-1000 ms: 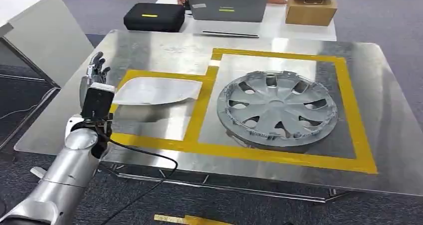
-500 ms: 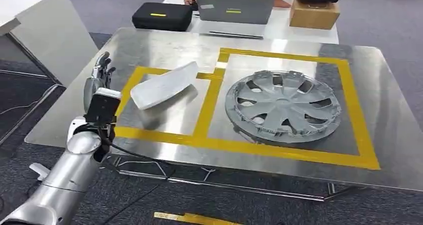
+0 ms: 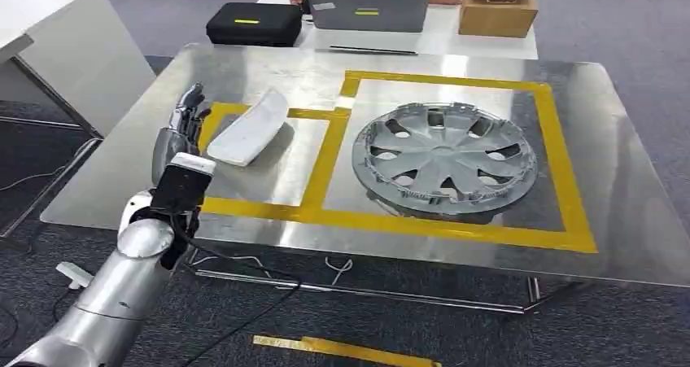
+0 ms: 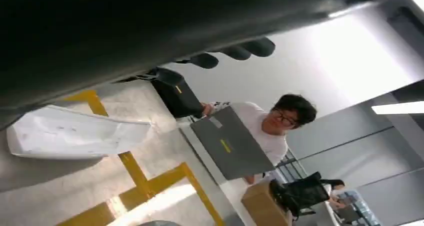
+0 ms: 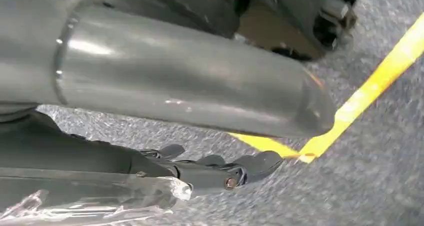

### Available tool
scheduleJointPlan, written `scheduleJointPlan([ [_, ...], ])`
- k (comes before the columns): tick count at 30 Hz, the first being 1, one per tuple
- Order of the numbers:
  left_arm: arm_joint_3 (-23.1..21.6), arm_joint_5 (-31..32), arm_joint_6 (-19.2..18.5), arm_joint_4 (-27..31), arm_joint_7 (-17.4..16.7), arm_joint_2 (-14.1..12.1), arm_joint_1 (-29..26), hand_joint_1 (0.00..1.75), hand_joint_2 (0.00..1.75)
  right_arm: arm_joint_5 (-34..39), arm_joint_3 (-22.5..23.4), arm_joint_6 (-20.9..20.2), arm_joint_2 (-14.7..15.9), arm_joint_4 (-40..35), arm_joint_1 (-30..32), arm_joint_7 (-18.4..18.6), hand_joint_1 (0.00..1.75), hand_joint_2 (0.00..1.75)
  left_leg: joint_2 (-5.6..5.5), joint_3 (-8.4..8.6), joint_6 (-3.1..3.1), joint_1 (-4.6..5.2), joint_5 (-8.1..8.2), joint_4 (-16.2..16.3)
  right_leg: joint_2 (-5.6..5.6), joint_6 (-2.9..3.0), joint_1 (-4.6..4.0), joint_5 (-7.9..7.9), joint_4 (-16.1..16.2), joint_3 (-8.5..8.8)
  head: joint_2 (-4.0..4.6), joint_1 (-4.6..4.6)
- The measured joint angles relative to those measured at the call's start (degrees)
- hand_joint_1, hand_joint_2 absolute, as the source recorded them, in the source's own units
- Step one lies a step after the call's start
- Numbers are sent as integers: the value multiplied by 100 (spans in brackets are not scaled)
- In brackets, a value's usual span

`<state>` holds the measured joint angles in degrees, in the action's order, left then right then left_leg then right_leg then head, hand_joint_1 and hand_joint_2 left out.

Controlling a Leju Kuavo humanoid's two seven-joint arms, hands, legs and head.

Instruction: Take the parts from the cabinet and place them on the table.

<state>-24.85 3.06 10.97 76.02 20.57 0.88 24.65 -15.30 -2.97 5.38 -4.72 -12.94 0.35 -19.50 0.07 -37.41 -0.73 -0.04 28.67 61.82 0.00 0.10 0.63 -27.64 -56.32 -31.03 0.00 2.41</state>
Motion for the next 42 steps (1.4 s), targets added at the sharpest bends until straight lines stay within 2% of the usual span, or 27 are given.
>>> scheduleJointPlan([
  [2, -86, 42, -15, 37, 0, 0, -54, 0, 0, 4, -11, 0, -2, 0, -5, -2, 0, 0, 0, -302, -20, -2, 545, 929, -5, 21, -18, 86, -2, -124, 0, -2],
  [3, -122, 50, -15, 53, 0, 0, -89, 0, 0, 4, -13, -2, -2, 0, -2, -2, 0, 0, 0, -362, -16, -2, 654, 1207, -5, 22, -28, 128, -4, -185, 0, -5],
  [4, -173, 55, -20, 75, 0, 0, -130, 0, 0, 4, -17, 0, -7, 0, 3, 0, 0, 0, 0, -302, -5, -2, 615, 1266, -5, 21, -36, 182, -7, -258, 0, -5],
  [5, -206, 55, -20, 96, 0, 2, -153, 0, 0, 4, -17, 0, -11, 0, 4, 0, 0, 0, 0, -147, 15, 0, 471, 1107, -3, 16, -45, 224, -12, -321, 0, -4],
  [7, -267, 66, -20, 160, 0, 17, -171, 0, 0, 4, -20, 0, -18, 0, 3, 0, 0, 0, 0, 501, 79, 19, 103, 213, 3, -8, -55, 303, -27, -412, 0, -5],
  [8, -299, 72, -22, 203, 0, 28, -170, 0, 0, 4, -19, 2, -26, 0, -1, 0, 0, 0, -1, 842, 123, 33, 75, -238, 1, -25, -55, 335, -34, -429, 0, -5],
  [9, -317, 72, -22, 230, 0, 35, -167, 0, 0, 4, -20, 2, -33, 0, -1, -2, 0, 0, 0, 986, 143, 56, 137, -483, 4, -49, -85, 352, -46, -462, 0, -7],
  [12, -356, 72, -22, 262, 0, 50, -176, 0, 0, 4, -22, 0, -35, 0, -7, -2, 0, 0, -6, 949, 164, 67, 141, -569, -12, -115, -72, 448, -51, -500, 0, -7],
  [14, -367, 72, -22, 269, 0, 55, -209, 0, 0, 4, -26, 2, -37, 0, 5, -2, 0, 0, 5, 911, 259, 44, 31, -621, -10, -187, -67, 494, -41, -532, 0, -13],
  [15, -374, 72, -22, 276, 0, 63, -206, 0, 0, 4, -26, 4, -37, 0, 6, -2, 0, 0, 20, 873, 292, 36, -20, -622, -3, -212, -52, 324, -137, -624, 0, -7],
  [16, -380, 72, -24, 287, 0, 70, -208, 0, 0, 4, -28, 4, -37, 0, 8, 0, 0, 0, 22, 816, 341, 35, -65, -621, -3, -237, -47, 3, -430, -734, 0, 18],
  [18, -389, 72, -33, 287, 0, 74, -217, 0, 0, 4, -31, 5, -37, 0, 5, 0, 0, 0, 23, 683, 354, 47, -167, -614, -5, -284, -31, -556, -1317, -1011, 0, 20],
  [19, -396, 72, -33, 287, 0, 74, -230, 0, 0, 4, -31, 5, -37, 0, 6, 0, 0, 0, 23, 607, 351, 52, -220, -608, -5, -300, -28, -698, -1713, -1114, 0, 24],
  [21, -411, 72, -35, 287, 0, 74, -264, 0, 0, 4, -33, 2, -37, 0, 10, 0, 0, 0, 22, 483, 340, 60, -315, -605, -6, -313, -16, -542, -1752, -951, 0, 22],
  [23, -429, 107, -37, 287, 0, 74, -270, 0, 0, 4, -35, 2, -37, 0, 5, 0, 0, 0, 20, 388, 310, 62, -393, -598, -8, -288, -6, -183, -883, -323, 0, 20],
  [24, -439, 116, -37, 293, 0, 74, -269, 0, 0, 4, -37, 2, -37, 0, -4, 0, 0, 0, 18, 365, 285, 62, -421, -590, -8, -271, -5, -112, -348, 54, 0, 24],
  [25, -450, 125, -35, 321, 2, 72, -272, 0, 0, 4, -37, 2, -37, 0, -20, 0, 0, 0, 17, 324, 253, 88, -441, -581, -4, -256, -21, -225, 48, 362, 0, 26],
  [27, -477, 153, -24, 361, 13, 68, -270, 0, 0, 7, -39, 5, -37, 0, -26, -4, 0, 0, 23, 288, 191, 85, -521, -563, 12, -218, -36, -211, 133, 329, 0, 6],
  [29, -516, 221, 5, 378, 26, 65, -316, 0, 0, 9, -44, 2, -39, 0, 4, -2, 0, 0, 18, 255, 139, 70, -584, -558, 6, -121, -49, -135, 149, 282, 0, 2],
  [30, -527, 251, 35, 389, 44, 63, -346, 0, 0, 21, -46, 2, -39, 2, 7, 0, 0, 0, 6, 202, 110, 53, -493, -509, -20, -64, -18, -74, 170, 276, 0, 13],
  [32, -562, 337, 92, 433, 74, 54, -390, 0, 0, 42, -44, 24, -39, 2, -6, 22, 0, 0, -4, -23, 43, 34, 150, 114, -24, 29, -35, 28, 161, 125, 0, -53],
  [34, -612, 365, 116, 448, 90, 48, -457, 0, 0, 52, -46, 37, -55, 2, -5, 33, 0, 0, -5, -270, 0, 13, 614, 999, -27, 42, -46, 101, 149, 13, 0, -50],
  [35, -630, 369, 120, 455, 90, 44, -500, 0, 0, 55, -48, 42, -59, 2, -1, 35, 0, 0, -5, -291, -12, 3, 659, 1201, -27, 38, -47, 129, 134, -43, 0, -48],
  [37, -652, 380, 127, 483, 92, 33, -558, 0, 0, 57, -50, 46, -68, 2, -1, 42, 0, 0, -4, 26, -23, -19, 402, 857, -25, 19, -44, 191, 93, -166, 0, -55],
  [39, -660, 426, 146, 547, 109, 33, -560, 0, 0, 66, -52, 48, -72, 2, -1, 50, 0, 0, -4, 643, -4, -37, 51, -106, -19, -21, -42, 233, 45, -249, 0, -55],
  [40, -669, 433, 153, 588, 111, 33, -557, 0, 0, 70, -52, 48, -74, 2, 0, 50, 0, 0, -9, 893, 23, -30, 62, -479, -20, -52, -57, 251, 30, -298, 0, -53],
  [42, -700, 446, 173, 636, 116, 33, -580, 0, 0, 72, -57, 48, -79, 2, -10, 50, 0, 0, -18, 873, 69, -5, 36, -594, -23, -137, -58, 338, 14, -349, 0, -55],
])
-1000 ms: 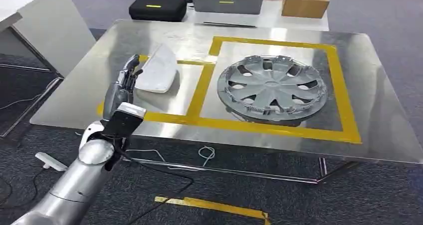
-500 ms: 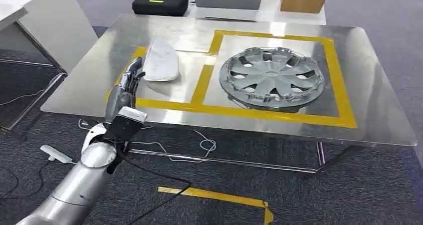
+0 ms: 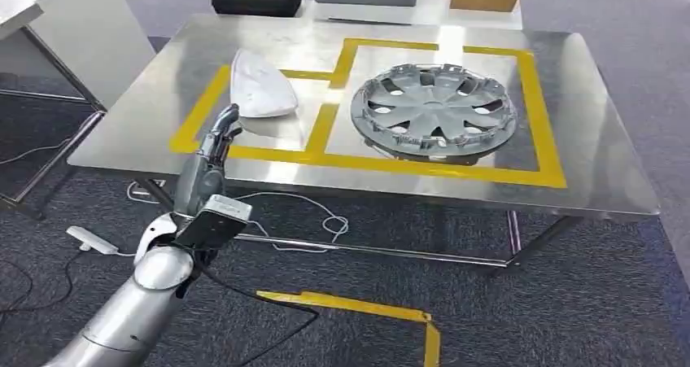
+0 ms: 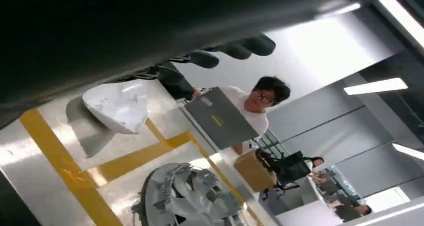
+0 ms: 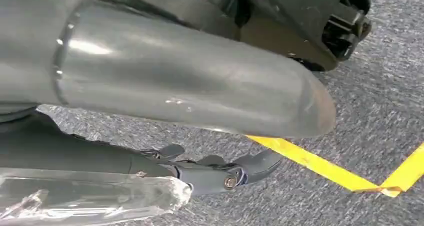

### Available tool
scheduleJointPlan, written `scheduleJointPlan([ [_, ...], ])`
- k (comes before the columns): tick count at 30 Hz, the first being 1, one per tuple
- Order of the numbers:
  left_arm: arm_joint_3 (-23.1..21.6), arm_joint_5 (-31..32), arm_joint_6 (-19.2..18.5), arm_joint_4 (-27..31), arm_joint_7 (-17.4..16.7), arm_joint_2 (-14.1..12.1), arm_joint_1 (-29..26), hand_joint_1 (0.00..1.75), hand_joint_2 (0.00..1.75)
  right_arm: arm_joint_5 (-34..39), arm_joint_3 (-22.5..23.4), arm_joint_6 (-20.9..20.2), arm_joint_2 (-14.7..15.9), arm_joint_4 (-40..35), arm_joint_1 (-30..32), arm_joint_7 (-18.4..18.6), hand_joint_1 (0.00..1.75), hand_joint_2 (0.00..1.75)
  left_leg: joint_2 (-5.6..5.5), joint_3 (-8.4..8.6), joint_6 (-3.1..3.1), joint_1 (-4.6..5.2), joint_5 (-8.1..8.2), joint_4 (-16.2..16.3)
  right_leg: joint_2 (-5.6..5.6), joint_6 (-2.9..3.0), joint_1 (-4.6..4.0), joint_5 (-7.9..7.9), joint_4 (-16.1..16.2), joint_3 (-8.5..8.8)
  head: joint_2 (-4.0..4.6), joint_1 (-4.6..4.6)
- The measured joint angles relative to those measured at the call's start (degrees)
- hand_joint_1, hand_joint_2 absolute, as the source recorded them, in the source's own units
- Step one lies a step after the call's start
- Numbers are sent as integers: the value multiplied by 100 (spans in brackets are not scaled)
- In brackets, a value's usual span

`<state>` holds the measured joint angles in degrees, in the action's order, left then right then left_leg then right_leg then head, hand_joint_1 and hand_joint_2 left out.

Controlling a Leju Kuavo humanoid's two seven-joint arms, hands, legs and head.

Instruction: Take the parts from the cabinet and place them on the table.

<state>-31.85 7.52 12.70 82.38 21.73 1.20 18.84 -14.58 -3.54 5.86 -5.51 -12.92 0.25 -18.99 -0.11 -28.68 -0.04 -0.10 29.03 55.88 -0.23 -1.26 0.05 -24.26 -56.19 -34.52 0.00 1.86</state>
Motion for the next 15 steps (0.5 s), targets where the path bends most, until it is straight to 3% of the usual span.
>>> scheduleJointPlan([
  [2, -31, 4, 4, 46, 0, -7, -54, 0, 0, 7, 0, 0, -4, 0, 9, 2, 0, 0, 2, -29, 79, 22, -56, -15, 1, -81, 12, 62, 25, -7, 0, 5],
  [3, -55, 4, 4, 64, 2, -4, -52, 0, 0, 11, 0, 0, -4, 0, 7, 2, 0, 0, 27, -46, 136, -19, -114, -57, 3, -102, 29, -25, -9, -56, 0, -9],
  [4, -72, 9, 4, 83, 4, -4, -51, 0, 0, 13, 0, 0, -4, 0, 8, 2, 0, 0, 32, -88, 177, -13, -151, -56, 8, -135, 28, -238, -165, -158, 0, 15],
  [6, -94, 11, 4, 96, 4, -4, -60, 0, 0, 15, -2, 0, -4, 0, 6, 4, 0, 0, 40, -186, 237, 2, -225, -52, 10, -173, 44, -827, -1056, -452, 0, 28],
  [7, -103, 11, 4, 96, 4, -4, -71, 0, 0, 15, 0, 0, -4, 0, 6, 7, 0, 0, 41, -239, 242, 12, -261, -47, 10, -189, 49, -1023, -1497, -593, 0, 35],
  [8, -109, 13, 4, 101, 4, -4, -91, 0, 0, 15, -2, 0, -4, 0, 6, 9, 0, 0, 42, -291, 246, 22, -296, -42, 10, -198, 56, -1098, -1785, -657, 0, 30],
  [9, -116, 13, 0, 103, 4, -4, -110, 0, 0, 17, -2, -4, -4, 0, 7, 9, 0, 0, 42, -334, 240, 31, -328, -34, 10, -196, 59, -1022, -1775, -579, 0, 28],
  [10, -125, 17, 0, 107, 4, -4, -121, 0, 0, 17, -2, -4, -4, 0, 6, 9, 0, 0, 41, -371, 235, 35, -351, -27, 9, -188, 60, -856, -1528, -381, 0, 30],
  [12, -142, 20, 0, 136, 7, -4, -122, 0, 0, 20, -2, -7, -4, 0, -7, 9, 0, 0, 33, -417, 209, 38, -390, -3, 10, -145, 58, -470, -476, 299, 0, 33],
  [13, -146, 20, 2, 157, 7, -4, -123, 0, 0, 20, -2, -4, -4, -2, -24, 9, 0, 0, 32, -432, 189, 39, -403, 3, 14, -120, 53, -502, -30, 545, 0, 31],
  [14, -147, 20, 2, 177, 7, -7, -115, 0, 0, 20, -2, -4, -4, -2, -31, 7, 0, 0, 34, -469, 149, 68, -439, 12, 27, -102, 25, -514, 125, 699, 0, 17],
  [15, -151, 20, 2, 186, 9, -4, -117, 0, 0, 20, -2, -4, -6, 0, -28, 7, 0, 0, 37, -484, 113, 68, -478, 14, 28, -80, 23, -494, 124, 658, 0, 22],
])
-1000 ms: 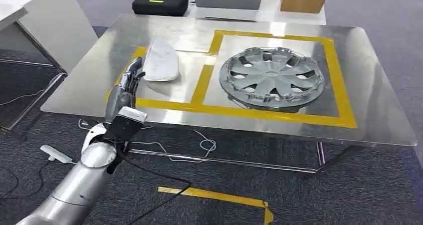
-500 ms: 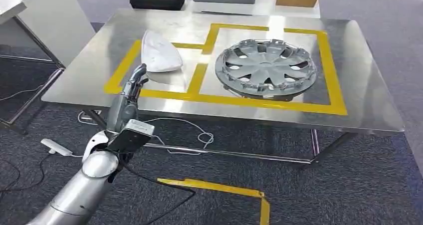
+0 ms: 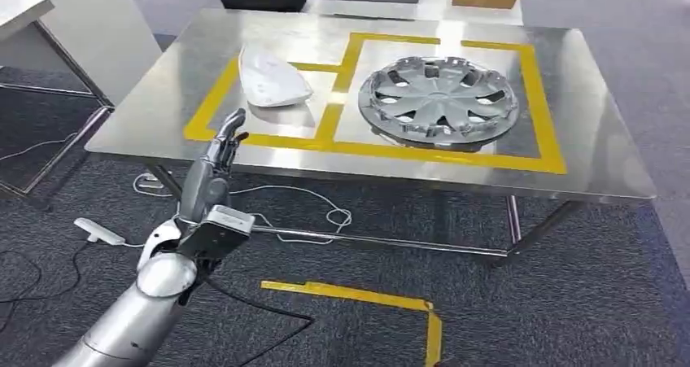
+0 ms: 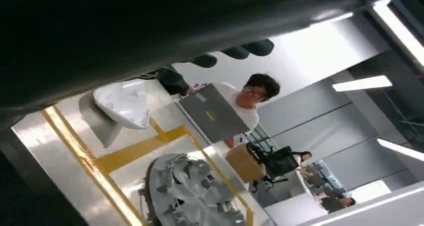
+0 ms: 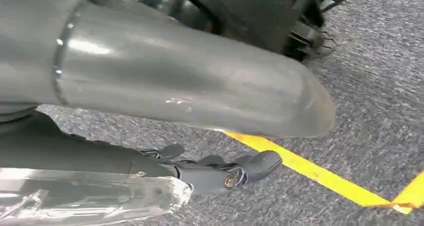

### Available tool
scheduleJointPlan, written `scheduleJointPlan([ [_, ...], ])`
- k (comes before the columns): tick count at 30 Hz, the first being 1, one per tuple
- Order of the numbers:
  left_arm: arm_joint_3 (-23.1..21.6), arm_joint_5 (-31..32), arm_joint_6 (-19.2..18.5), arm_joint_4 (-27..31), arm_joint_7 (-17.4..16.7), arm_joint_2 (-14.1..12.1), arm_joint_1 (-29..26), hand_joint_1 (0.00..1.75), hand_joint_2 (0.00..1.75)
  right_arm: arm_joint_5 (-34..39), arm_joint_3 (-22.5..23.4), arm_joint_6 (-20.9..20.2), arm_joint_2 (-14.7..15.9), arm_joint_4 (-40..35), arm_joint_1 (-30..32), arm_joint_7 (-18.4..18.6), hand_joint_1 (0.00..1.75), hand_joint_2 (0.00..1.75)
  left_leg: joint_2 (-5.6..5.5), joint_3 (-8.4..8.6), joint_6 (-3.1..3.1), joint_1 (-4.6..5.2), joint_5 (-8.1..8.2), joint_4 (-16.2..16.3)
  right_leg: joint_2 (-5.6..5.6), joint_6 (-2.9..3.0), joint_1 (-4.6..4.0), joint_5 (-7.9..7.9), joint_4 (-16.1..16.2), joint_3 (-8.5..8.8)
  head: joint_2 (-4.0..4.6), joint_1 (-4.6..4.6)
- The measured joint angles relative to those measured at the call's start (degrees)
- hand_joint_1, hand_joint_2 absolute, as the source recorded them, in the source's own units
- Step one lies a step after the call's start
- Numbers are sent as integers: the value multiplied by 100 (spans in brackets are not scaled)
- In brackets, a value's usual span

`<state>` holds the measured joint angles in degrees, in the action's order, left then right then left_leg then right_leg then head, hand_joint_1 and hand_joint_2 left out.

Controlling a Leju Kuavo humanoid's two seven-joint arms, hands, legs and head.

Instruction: Take the parts from the cabinet and place them on the table.

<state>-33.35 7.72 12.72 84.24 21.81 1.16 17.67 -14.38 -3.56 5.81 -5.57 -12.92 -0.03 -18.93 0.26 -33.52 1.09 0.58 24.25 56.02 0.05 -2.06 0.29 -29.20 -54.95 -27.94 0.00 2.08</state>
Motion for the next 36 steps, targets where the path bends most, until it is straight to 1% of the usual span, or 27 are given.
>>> scheduleJointPlan([
  [2, -31, 0, -2, 2, 5, -4, -17, 0, 0, 4, 0, 0, 0, 0, 14, 2, 0, 0, -1, -22, -48, -19, -66, 2, -2, 50, -24, 45, -6, -36, 0, -7],
  [3, -37, 0, -2, 4, 13, -15, -22, 0, 0, 13, 0, 0, -5, 0, 28, 2, 0, 0, -12, -59, -75, -18, -38, 20, -22, 97, 18, 113, 51, -124, 0, 4],
  [4, -39, 0, -2, 15, 20, -20, -30, 0, 0, 13, 0, 0, -5, 0, 19, 4, 0, 0, -17, -123, -113, -35, 173, 117, -33, 148, 18, 171, 45, -113, 0, 6],
  [5, -42, 2, -2, 17, 24, -26, -35, 0, 0, 15, 0, 0, -5, 0, 6, 0, 0, 0, -24, -216, -135, -38, 502, 411, -35, 201, 17, 214, 35, -180, 0, -20],
  [6, -46, 2, -2, 17, 31, -31, -42, 0, 0, 15, 0, 0, -5, 0, 1, -2, 0, 0, -23, -338, -155, -45, 839, 859, -36, 212, 13, 252, 24, -251, 0, -33],
  [7, -53, 2, -2, 17, 39, -35, -59, 0, 0, 18, 0, -2, -5, 0, 1, -7, 0, 0, -23, -441, -165, -49, 1090, 1292, -37, 211, 11, 290, 6, -313, 0, -24],
  [8, -61, 2, -4, 17, 50, -37, -84, 0, 0, 17, -2, -2, -5, 0, 7, -7, 0, 0, -23, -502, -171, -50, 1219, 1631, -38, 212, 8, 327, -13, -382, 0, -26],
  [9, -74, 4, -4, 17, 55, -44, -113, 0, 0, 24, -2, -2, -5, 0, 10, -7, 0, 0, -23, -475, -173, -50, 1158, 1765, -40, 206, 7, 371, -40, -469, 0, -26],
  [10, -85, 4, -6, 24, 64, -48, -129, 0, 0, 33, -2, 0, -5, 0, 8, -9, 0, 0, -23, -359, -166, -50, 973, 1675, -40, 196, 8, 409, -72, -553, 0, -26],
  [12, -99, 11, -9, 59, 72, -48, -138, 0, 0, 41, -2, 0, -7, 0, 8, -9, 0, 0, -23, 146, -143, -52, 543, 981, -38, 164, 9, 474, -155, -717, 0, -24],
  [13, -109, 15, -11, 92, 79, -48, -139, 0, 0, 44, -2, 0, -9, 0, 8, -11, 0, 0, -23, 491, -130, -55, 522, 470, -32, 137, 8, 505, -198, -775, 0, -28],
  [14, -123, 17, -13, 107, 81, -46, -139, 0, 0, 46, -2, 0, -9, 0, 6, -15, 0, 0, -31, 698, -113, -35, 668, 96, -29, 105, -23, 540, -235, -829, 0, -28],
  [15, -131, 20, -13, 142, 83, -42, -141, 0, 0, 48, -4, 0, -18, 0, 12, -18, 0, 0, -41, 741, -67, -33, 718, -34, -32, 80, -19, 581, -232, -851, 0, -15],
  [20, -133, 20, -13, 147, 83, -44, -143, 0, 0, 50, -2, 2, -18, 0, 12, -24, 0, 0, -41, 732, -64, -32, 713, -19, -33, 74, -18, 597, -230, -852, 0, -15],
  [23, -147, 26, -13, 146, 83, -46, -157, 0, 0, 55, -4, 2, -18, 0, 11, -24, 0, 0, -41, 674, -35, -5, 666, 31, -37, 51, -9, 688, -214, -859, 0, -24],
  [24, -166, 28, -15, 149, 83, -48, -169, 0, 0, 57, -4, 2, -20, 9, 14, -24, 0, 0, 4, 561, 89, -46, 508, -6, -25, -22, 4, 571, -260, -936, 0, -31],
  [25, -199, 52, -22, 164, 83, -46, -175, 0, 0, 59, -4, 4, -20, 11, 17, -24, 0, 0, 4, 278, 163, -1, 284, 11, -23, -70, 7, -546, -1545, -1241, 0, 9],
  [26, -212, 55, -26, 164, 83, -46, -191, 0, 0, 63, -4, 4, -20, 11, 20, -24, 0, 0, 9, 73, 177, 39, 129, 24, -22, -46, 0, -465, -2035, -1218, 0, 11],
  [28, -223, 59, -26, 173, 83, -46, -221, 0, 0, 68, -7, 4, -22, 11, 19, -24, 0, 0, 6, -95, 177, 71, 9, 25, -21, 19, -19, -39, -1742, -909, 0, 11],
  [29, -225, 61, -26, 183, 83, -46, -232, 0, 0, 70, -7, 4, -22, 11, 12, -24, 0, 0, -10, -202, 173, 96, -84, 27, -12, 94, -43, 133, -1181, -485, 0, 13],
  [30, -227, 61, -26, 208, 85, -46, -238, 0, 0, 72, -7, 7, -22, 11, -2, -26, 0, 0, -14, -231, 171, 95, -143, 33, -4, 170, -74, -9, -585, -59, 0, 4],
  [31, -227, 65, -26, 245, 92, -48, -238, 0, 0, 74, -7, 15, -22, 11, -13, -33, 0, 0, -14, -265, 139, 120, -187, 36, -14, 201, -88, -215, -1, 332, 0, 4],
  [32, -230, 64, -26, 256, 99, -48, -238, 0, 0, 74, -9, 15, -22, 11, -28, -33, 0, 0, 1, -287, 118, 101, -261, 29, -11, 153, -93, -275, 132, 372, 0, -2],
  [33, -234, 66, -26, 258, 101, -50, -239, 0, 0, 74, -11, 20, -29, 11, -12, -35, 0, 0, 4, -306, 95, 67, -350, 0, 4, 159, -133, -167, 85, 300, 0, 8],
  [34, -241, 66, -28, 258, 101, -52, -251, 0, 0, 76, -11, 20, -31, 11, -13, -33, 0, 0, 3, -327, 66, 53, -413, -14, 1, 172, -146, -129, 98, 277, 0, 15],
  [35, -245, 66, -28, 258, 101, -61, -269, 0, 0, 77, -15, 20, -50, 15, -1, -33, 0, 0, -15, -368, 42, 74, -408, -7, -22, 197, -93, -30, 167, 155, 0, 11],
  [36, -247, 66, -26, 260, 103, -68, -278, 0, 0, 79, -17, 20, -42, 18, 2, -28, 0, 0, -32, -422, -15, 57, -154, 75, -40, 229, -84, 55, 154, 156, 0, 6],
])
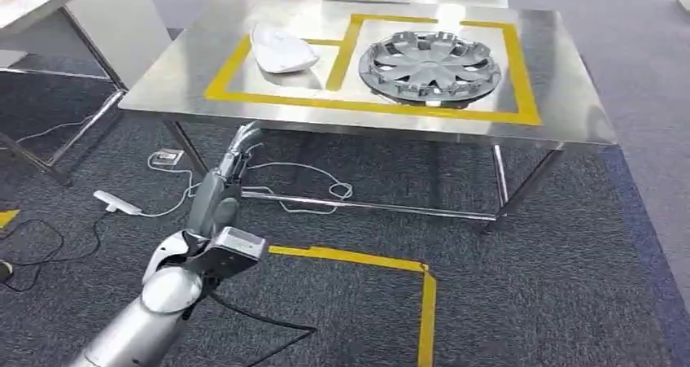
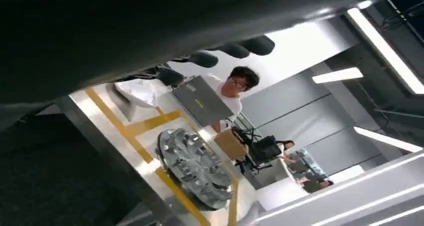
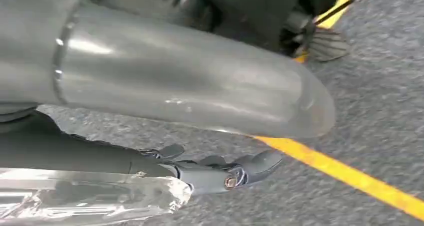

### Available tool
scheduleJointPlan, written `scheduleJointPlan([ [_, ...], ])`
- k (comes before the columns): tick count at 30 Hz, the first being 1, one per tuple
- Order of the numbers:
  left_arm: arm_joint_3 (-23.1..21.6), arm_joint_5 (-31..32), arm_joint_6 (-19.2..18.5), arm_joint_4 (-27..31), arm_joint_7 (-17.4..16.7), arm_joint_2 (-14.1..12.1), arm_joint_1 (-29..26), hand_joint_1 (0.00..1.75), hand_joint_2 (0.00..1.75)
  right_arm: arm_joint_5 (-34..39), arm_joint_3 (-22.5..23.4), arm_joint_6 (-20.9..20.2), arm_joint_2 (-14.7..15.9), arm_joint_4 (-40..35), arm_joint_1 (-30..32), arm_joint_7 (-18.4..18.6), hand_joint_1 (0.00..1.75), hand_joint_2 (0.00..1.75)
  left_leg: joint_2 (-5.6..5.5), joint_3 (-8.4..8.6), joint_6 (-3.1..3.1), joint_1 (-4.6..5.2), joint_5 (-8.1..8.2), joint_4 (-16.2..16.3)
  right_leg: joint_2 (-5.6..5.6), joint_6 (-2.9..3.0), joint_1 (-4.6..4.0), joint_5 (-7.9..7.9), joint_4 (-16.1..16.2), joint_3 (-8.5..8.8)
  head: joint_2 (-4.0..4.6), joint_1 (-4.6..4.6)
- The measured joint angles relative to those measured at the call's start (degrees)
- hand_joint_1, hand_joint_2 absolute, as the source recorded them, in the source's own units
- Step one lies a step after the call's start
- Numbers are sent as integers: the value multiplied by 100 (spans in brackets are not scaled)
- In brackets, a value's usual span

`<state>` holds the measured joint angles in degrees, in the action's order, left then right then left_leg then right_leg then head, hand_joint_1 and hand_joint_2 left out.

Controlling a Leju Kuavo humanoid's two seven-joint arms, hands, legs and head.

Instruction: Take the parts from the cabinet and place them on the table.

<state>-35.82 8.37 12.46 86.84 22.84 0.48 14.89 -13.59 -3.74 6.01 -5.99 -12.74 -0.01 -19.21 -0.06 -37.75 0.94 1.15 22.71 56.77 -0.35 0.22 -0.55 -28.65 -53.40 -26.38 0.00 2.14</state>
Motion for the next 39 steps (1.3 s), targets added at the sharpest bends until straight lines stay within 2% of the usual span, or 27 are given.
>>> scheduleJointPlan([
  [1, 0, 0, -2, 0, 0, -15, -5, 0, 0, 13, 0, 9, 0, 0, 4, -2, 0, 0, 1, -70, -37, -21, 417, 287, -9, 67, 3, 58, -7, -106, 0, -15],
  [2, -2, 2, -2, 0, 0, -26, -18, 0, 0, 15, -2, 9, -2, 0, 3, -2, 0, 0, 0, -151, -75, -51, 834, 746, -12, 74, 4, 140, -25, -215, 0, -39],
  [3, -4, 2, -2, 2, 0, -28, -35, 0, 0, 15, -22, 7, -7, 0, 3, -4, 0, 0, 1, -218, -97, -69, 1104, 1184, -13, 72, 4, 212, -47, -316, 0, -26],
  [4, -9, 4, -2, 4, 6, -39, -51, 0, 0, 15, -33, 7, -9, 0, 3, -4, 0, 0, 1, -244, -116, -81, 1190, 1550, -14, 64, 6, 276, -71, -425, 0, -37],
  [5, -15, 11, -2, 4, 15, -46, -64, 0, 0, 15, -37, 9, -9, 0, 4, -4, 0, 0, 1, -216, -129, -91, 1067, 1747, -18, 52, 12, 340, -110, -545, 0, -35],
  [6, -17, 20, -2, 6, 18, -59, -74, 0, 0, 15, -39, 11, -11, 0, 4, -4, 0, 0, 1, -87, -141, -102, 795, 1744, -26, 42, 20, 412, -164, -691, 0, -37],
  [8, -24, 24, -2, 11, 31, -63, -76, 0, 0, 15, -42, 15, -11, 0, 3, -4, 0, 0, 2, 374, -154, -120, 448, 1257, -29, 10, 38, 551, -245, -951, 0, -33],
  [10, -31, 39, -2, 46, 39, -59, -74, 0, 0, 15, -44, 18, -11, 0, 9, -4, 0, 0, -2, 1271, -149, -131, 837, 124, -7, -56, 13, 659, -338, -1103, 0, -50],
  [11, -35, 46, -2, 79, 52, -55, -66, 0, 0, 15, -46, 20, -15, 0, 19, -7, 0, 0, -8, 1409, -82, -117, 982, -215, -15, -82, 21, 728, -342, -1124, 0, -45],
  [14, -39, 57, -2, 81, 59, -61, -99, 0, 0, 15, -48, 17, -15, 0, 21, -4, 0, 0, -1, 1266, 19, -80, 814, -146, -3, -169, 47, 943, -273, -1147, 0, -52],
  [15, -42, 57, -2, 83, 59, -61, -94, 0, 0, 17, -48, 17, -15, 4, 22, -4, 0, 0, 41, 1200, 86, -101, 744, -156, 9, -201, 72, 784, -322, -1187, 0, -70],
  [16, -44, 61, -2, 83, 61, -55, -96, 0, 0, 17, -48, 15, -15, 4, 29, 2, 0, 0, 36, 1109, 143, -99, 669, -154, 14, -225, 76, 391, -575, -1306, 0, -35],
  [18, -48, 65, -4, 85, 63, -52, -97, 0, 0, 15, -55, 11, -15, 4, 22, 2, 0, 0, 34, 936, 165, -84, 555, -156, 13, -259, 82, -250, -1440, -1516, 0, -20],
  [19, -48, 68, -4, 85, 63, -52, -101, 0, 0, 17, -61, 11, -15, 4, 20, 2, 0, 0, 35, 840, 168, -72, 479, -155, 12, -262, 82, -404, -1896, -1611, 0, -26],
  [20, -50, 79, -4, 85, 66, -52, -106, 0, 0, 17, -68, 9, -15, 4, 20, 2, 0, 0, 38, 758, 168, -61, 414, -152, 13, -258, 81, -347, -2191, -1650, 0, -20],
  [21, -61, 103, -7, 85, 66, -52, -115, 0, 0, 17, -70, 0, -15, 4, 25, 2, 0, 0, 42, 662, 166, -46, 342, -150, 13, -237, 81, -69, -2319, -1608, 0, -24],
  [23, -83, 114, -9, 85, 68, -55, -126, 0, 0, 17, -74, 0, -15, 4, 27, 4, 0, 0, 39, 500, 158, -15, 211, -149, 18, -153, 59, 373, -1872, -1163, 0, -24],
  [24, -87, 114, -9, 87, 70, -52, -127, 0, 0, 17, -77, 0, -15, 4, 19, 4, 0, 0, 30, 451, 151, -8, 150, -149, 25, -81, 30, 320, -1276, -719, 0, -24],
  [25, -87, 116, -7, 94, 74, -41, -130, 0, 0, 17, -76, 2, -15, 2, 8, 4, 0, 0, 25, 444, 131, 4, 116, -141, 25, -13, -7, 81, -657, -242, 0, -31],
  [26, -87, 116, -4, 109, 77, -37, -129, 0, 0, 17, -76, 9, -15, 2, -6, 2, 0, 0, 34, 424, 103, 12, 76, -132, 8, 5, -19, -100, -134, 81, 0, -30],
  [29, -96, 116, -4, 116, 79, -39, -141, 0, 0, 20, -79, 11, -15, 2, -10, 2, 0, 0, 43, 349, 22, -6, -55, -127, 21, 10, -32, -93, -7, 4, 0, -35],
  [30, -101, 116, -4, 118, 79, -42, -146, 0, 0, 20, -79, 11, -15, 2, 15, 5, 0, 0, 30, 306, -5, -12, 0, -86, 1, 37, 29, -28, 40, 23, 0, -24],
  [31, -103, 116, -4, 118, 81, -44, -145, 0, 0, 22, -79, 11, -15, 2, 25, 4, 0, 0, 18, 222, -46, -13, 230, 110, -2, 71, 16, 1, 41, 11, 0, -48],
  [33, -107, 116, -4, 118, 81, -55, -165, 0, 0, 22, -81, 9, -18, 2, 18, 4, 0, 0, 17, -99, -108, -52, 817, 986, -15, 109, 10, 77, 18, -92, 0, -57],
  [35, -116, 116, -4, 118, 81, -63, -185, 0, 0, 22, -81, 9, -18, 2, 24, 4, 0, 0, 17, -342, -144, -67, 1058, 1732, -14, 104, 9, 120, -44, -211, 0, -59],
  [37, -116, 116, -4, 118, 81, -72, -194, 0, 0, 22, -81, 9, -18, 2, 32, 4, 0, 0, 18, -109, -153, -84, 798, 1458, -12, 95, 10, 134, -127, -315, 0, -59],
  [39, -118, 116, -4, 118, 81, -72, -192, 0, 0, 22, -81, 9, -24, 2, 29, 4, 0, 0, 19, 468, -129, -90, 418, 547, -6, 88, 10, 131, -216, -380, 0, -59],
])
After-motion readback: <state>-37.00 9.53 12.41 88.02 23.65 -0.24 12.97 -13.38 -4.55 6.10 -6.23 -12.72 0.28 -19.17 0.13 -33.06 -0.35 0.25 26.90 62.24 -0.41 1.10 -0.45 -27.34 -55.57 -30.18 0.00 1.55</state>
